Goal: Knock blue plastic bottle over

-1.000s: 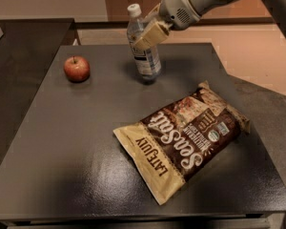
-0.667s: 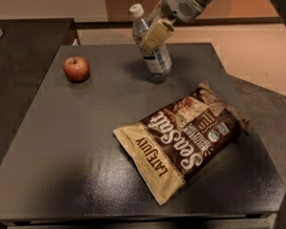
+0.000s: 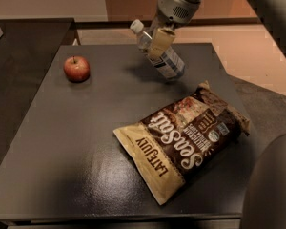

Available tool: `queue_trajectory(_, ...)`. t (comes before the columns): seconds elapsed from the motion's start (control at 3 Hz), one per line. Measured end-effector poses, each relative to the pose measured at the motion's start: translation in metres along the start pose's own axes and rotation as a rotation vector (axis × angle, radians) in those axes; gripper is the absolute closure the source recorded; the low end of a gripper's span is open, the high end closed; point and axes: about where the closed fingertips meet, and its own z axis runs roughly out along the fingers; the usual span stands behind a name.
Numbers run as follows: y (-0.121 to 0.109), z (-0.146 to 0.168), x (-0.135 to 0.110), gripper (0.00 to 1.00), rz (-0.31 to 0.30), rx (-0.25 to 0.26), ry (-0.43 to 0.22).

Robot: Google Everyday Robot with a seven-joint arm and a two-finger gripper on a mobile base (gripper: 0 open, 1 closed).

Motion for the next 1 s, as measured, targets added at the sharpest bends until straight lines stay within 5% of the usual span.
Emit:
queue_trajectory(0.33,0.003,0.014,0.003,1.00,-0.054,-0.036,0.088)
queue_trajectory(1.0,0.013,0.052,-0.008,0.61,-0.227,-0.091,0.269)
